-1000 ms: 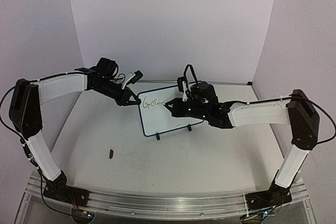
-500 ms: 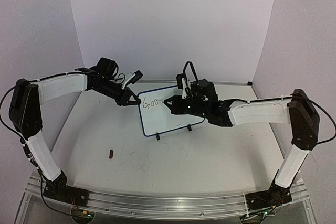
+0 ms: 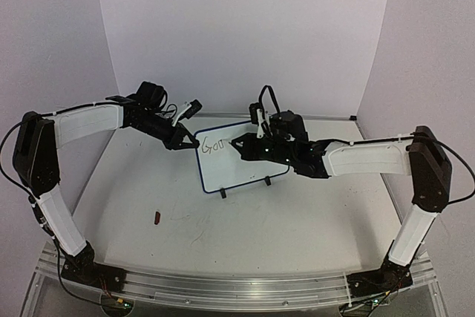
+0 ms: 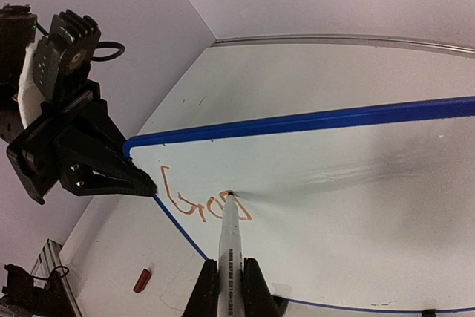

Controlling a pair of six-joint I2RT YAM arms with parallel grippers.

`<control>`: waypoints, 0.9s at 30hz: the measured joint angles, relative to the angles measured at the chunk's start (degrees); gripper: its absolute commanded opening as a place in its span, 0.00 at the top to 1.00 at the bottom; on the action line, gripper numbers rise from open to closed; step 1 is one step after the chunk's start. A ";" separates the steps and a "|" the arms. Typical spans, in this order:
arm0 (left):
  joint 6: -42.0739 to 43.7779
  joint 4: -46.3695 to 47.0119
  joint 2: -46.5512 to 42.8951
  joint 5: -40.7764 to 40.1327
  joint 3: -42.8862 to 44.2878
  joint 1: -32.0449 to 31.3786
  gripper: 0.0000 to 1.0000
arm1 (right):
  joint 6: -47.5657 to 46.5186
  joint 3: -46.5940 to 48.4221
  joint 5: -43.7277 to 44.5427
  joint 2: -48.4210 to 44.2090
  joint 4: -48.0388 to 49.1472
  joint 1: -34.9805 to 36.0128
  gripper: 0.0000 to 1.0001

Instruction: Write a sentence on the whiteboard

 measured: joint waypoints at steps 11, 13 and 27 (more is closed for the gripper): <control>0.04 -0.05 0.00 -0.20 0.08 -0.23 1.00 | 0.09 -6.66 -1.09 -7.18 0.15 -0.26 1.00; 0.04 -0.06 0.00 -0.22 0.09 -0.24 1.00 | 0.16 -7.53 -1.09 -8.47 0.27 -0.31 1.00; 0.04 -0.04 0.00 -0.37 0.11 -0.36 1.00 | 0.69 -7.19 -2.65 -5.11 1.21 -2.29 1.00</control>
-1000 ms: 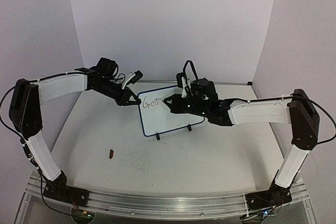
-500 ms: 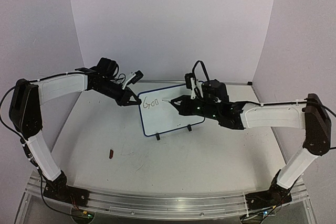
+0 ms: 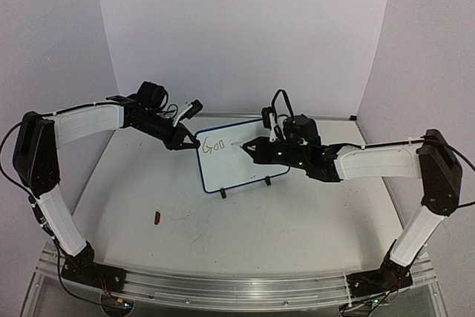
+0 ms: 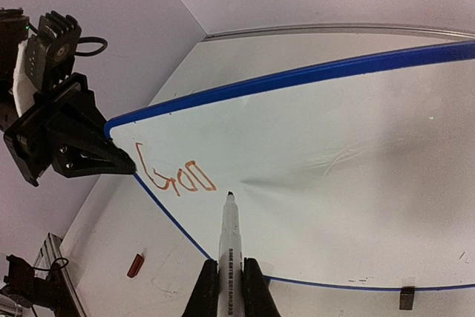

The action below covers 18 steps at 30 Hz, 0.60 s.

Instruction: Write a sentence on the whiteboard

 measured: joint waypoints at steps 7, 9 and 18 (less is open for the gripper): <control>0.00 0.04 0.00 -0.07 0.00 -0.08 1.00 | 0.65 0.96 -1.21 1.71 1.03 -0.29 1.00; 0.00 0.02 0.00 -0.07 0.00 -0.08 1.00 | 0.78 1.25 -1.39 1.72 1.19 -0.35 1.00; 0.00 0.04 0.00 -0.07 0.00 -0.08 1.00 | 1.52 2.40 -1.49 2.72 2.40 -0.89 1.00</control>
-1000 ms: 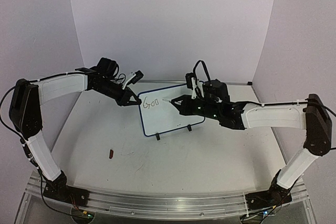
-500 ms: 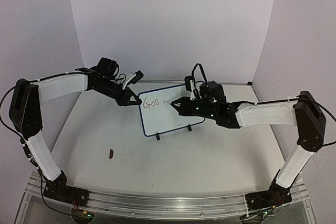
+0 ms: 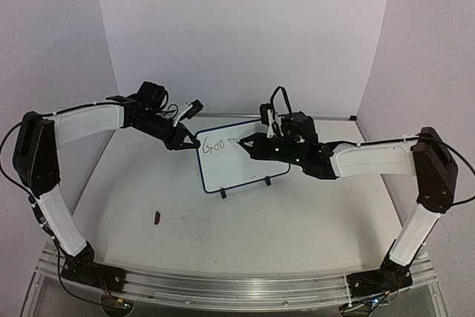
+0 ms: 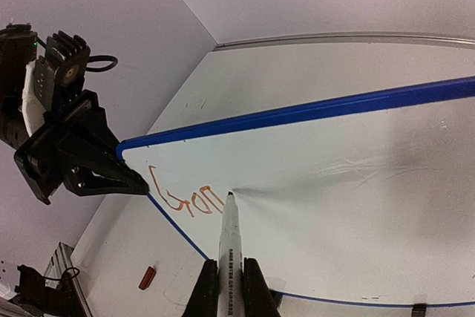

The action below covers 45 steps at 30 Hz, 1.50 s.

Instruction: Write a sentence on the whiteboard

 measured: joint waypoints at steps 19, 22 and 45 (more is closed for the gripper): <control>-0.06 0.02 0.00 -0.23 0.00 0.00 1.00 | 0.34 1.42 -2.46 1.85 -0.14 -0.19 1.00; -0.06 0.01 0.00 -0.22 0.00 0.00 1.00 | 0.35 1.42 -2.55 1.89 -0.15 -0.19 1.00; -0.09 0.02 0.00 -0.42 0.04 -0.03 1.00 | 0.36 0.87 -1.64 1.89 -1.45 -0.16 1.00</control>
